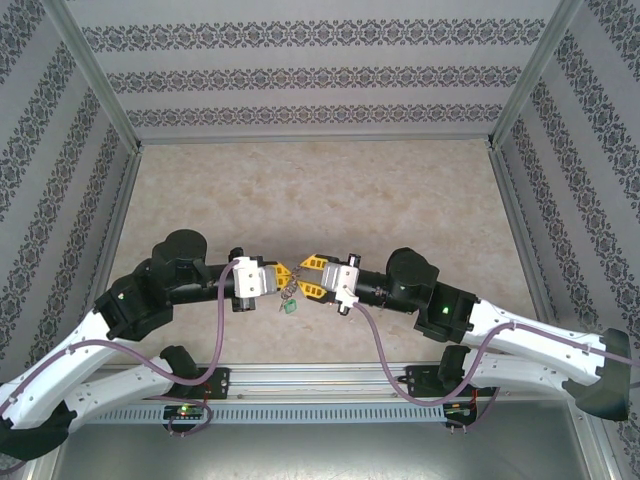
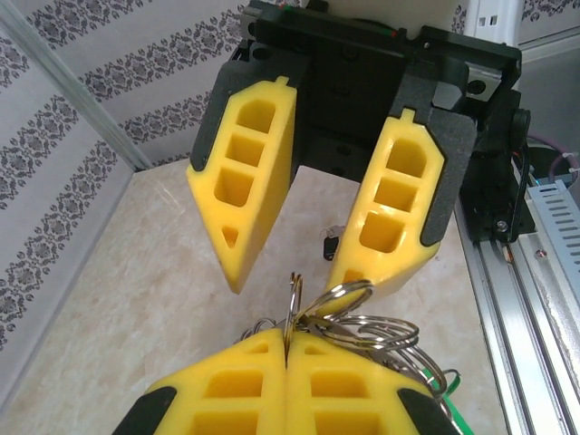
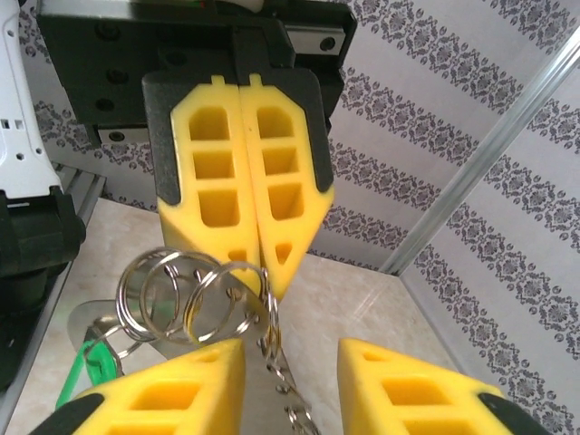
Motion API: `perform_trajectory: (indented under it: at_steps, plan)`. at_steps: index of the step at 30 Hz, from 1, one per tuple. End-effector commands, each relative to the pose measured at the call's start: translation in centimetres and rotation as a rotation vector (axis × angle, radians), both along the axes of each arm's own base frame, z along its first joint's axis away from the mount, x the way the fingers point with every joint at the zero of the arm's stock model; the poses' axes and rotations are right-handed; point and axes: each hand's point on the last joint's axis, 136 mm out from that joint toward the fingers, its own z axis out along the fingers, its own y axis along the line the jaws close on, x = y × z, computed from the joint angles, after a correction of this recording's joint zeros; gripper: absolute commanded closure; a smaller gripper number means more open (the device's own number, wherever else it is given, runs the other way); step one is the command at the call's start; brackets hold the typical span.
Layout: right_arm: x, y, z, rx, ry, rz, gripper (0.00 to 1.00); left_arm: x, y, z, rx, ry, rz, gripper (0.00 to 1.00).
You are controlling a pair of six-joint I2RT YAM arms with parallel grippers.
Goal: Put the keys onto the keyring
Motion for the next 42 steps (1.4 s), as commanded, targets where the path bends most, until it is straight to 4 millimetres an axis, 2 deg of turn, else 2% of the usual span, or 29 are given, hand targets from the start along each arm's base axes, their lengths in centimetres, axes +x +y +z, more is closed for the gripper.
perform_trajectory:
  at_steps: [1, 6, 10, 15, 18, 20, 23, 29, 33, 38, 42]
  plan:
    - [-0.1, -1.0, 0.1, 0.020, 0.028, -0.030, 0.66, -0.2, 0.2, 0.7, -0.022, -0.058, -0.008, 1.00]
    - [0.3, -2.5, 0.1, 0.038, 0.082, -0.092, 0.64, 0.1, 0.7, -0.4, 0.012, -0.059, 0.015, 1.00]
    - [2.7, -4.1, -1.6, -0.001, 0.210, -0.266, 0.63, 0.1, 1.0, -1.6, 0.034, -0.037, 0.032, 1.00]
    - [6.8, -8.0, -6.4, -0.060, 0.465, -0.574, 0.54, -0.3, 1.5, -2.9, 0.018, 0.017, 0.054, 1.00]
    - [9.4, -11.9, -9.4, -0.062, 0.652, -0.797, 0.49, -0.5, 1.7, -3.5, 0.000, 0.053, 0.070, 1.00]
    - [10.5, -15.4, -12.0, -0.054, 0.827, -0.973, 0.47, -0.6, 1.5, -3.4, -0.031, 0.085, 0.066, 1.00]
    - [10.1, -18.7, -14.8, -0.027, 1.001, -1.132, 0.40, -0.7, 1.0, -3.2, -0.086, 0.123, 0.061, 1.00]
    - [8.3, -23.5, -21.0, 0.087, 1.190, -1.380, 0.28, -0.3, -0.1, -3.9, -0.124, 0.196, 0.058, 1.00]
    - [7.7, -27.1, -23.5, 0.080, 1.226, -1.560, 0.24, -0.9, -0.7, -4.3, -0.167, 0.253, 0.024, 1.00]
    - [9.2, -28.8, -25.1, 0.069, 1.316, -1.619, 0.24, -1.2, -0.9, -3.3, -0.217, 0.257, -0.001, 1.00]
    - [10.7, -28.9, -26.5, 0.044, 1.405, -1.600, 0.27, -1.5, -0.6, -3.4, -0.212, 0.253, -0.005, 1.00]
